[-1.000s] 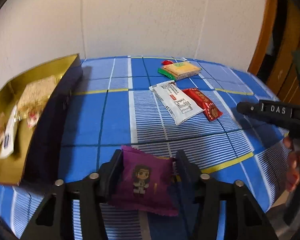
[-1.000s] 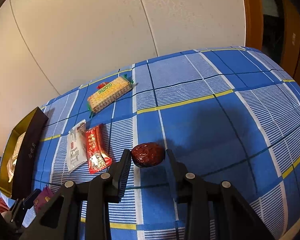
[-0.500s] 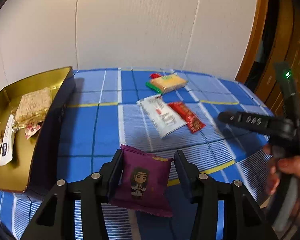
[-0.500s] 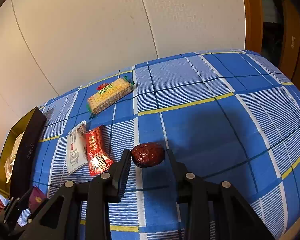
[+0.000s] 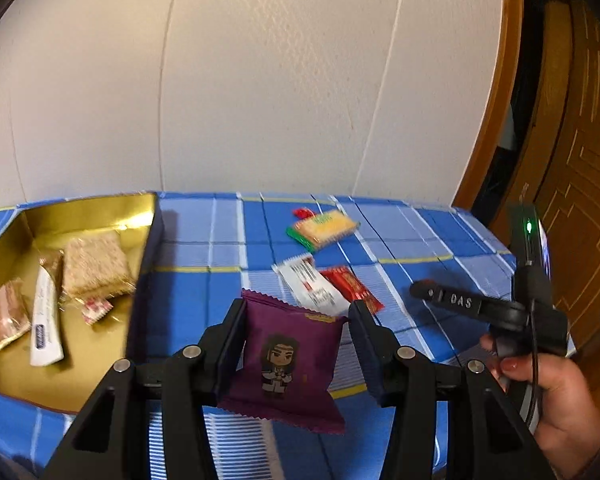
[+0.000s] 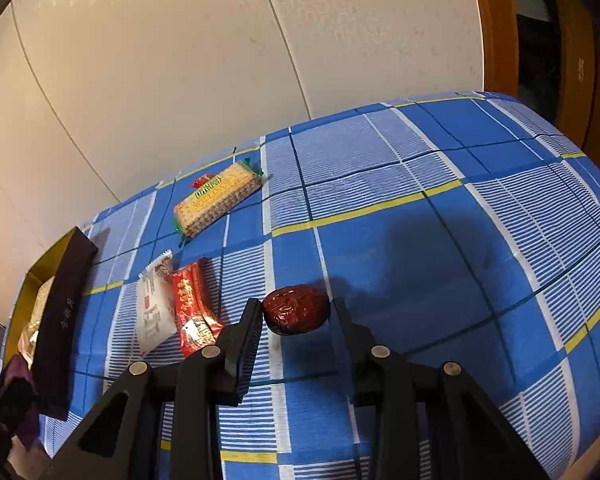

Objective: Organize snacks
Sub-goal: 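Lift the purple pouch with the left tool while the right tool holds the red date, then carry the purple pouch over the gold tray with the left tool while the right tool lifts the date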

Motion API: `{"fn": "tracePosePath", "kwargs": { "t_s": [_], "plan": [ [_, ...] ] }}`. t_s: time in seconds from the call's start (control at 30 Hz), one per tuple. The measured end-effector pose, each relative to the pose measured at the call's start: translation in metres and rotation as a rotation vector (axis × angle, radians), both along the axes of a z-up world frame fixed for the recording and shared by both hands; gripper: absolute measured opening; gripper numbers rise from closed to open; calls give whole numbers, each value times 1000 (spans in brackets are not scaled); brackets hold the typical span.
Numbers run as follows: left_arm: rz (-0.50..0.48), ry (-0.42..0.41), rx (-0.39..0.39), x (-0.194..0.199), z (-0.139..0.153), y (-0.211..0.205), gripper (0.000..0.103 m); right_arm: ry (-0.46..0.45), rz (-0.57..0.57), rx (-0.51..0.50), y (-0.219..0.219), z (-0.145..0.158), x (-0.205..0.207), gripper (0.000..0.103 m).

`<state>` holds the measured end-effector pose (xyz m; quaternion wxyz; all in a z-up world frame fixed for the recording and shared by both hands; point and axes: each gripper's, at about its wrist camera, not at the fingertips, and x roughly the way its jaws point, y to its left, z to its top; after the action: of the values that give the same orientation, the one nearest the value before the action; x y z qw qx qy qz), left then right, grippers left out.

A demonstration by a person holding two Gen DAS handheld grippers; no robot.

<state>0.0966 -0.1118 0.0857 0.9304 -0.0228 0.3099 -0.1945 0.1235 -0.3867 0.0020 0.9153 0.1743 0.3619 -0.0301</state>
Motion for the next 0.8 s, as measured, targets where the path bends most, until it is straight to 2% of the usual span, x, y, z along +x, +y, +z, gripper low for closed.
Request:
{"fn": "tracePosePath", "kwargs": {
  "t_s": [0.3,0.47,0.8],
  "plan": [
    [85,-25,-23,6,16,53,52,2,15,-39,8,1,0,35],
    [137,-43,-5,9,17,83,52,1,14,-51,9,2,1,35],
    [248,4,19,23,1,144,52,-6,17,-70,14,4,0,35]
  ]
}}
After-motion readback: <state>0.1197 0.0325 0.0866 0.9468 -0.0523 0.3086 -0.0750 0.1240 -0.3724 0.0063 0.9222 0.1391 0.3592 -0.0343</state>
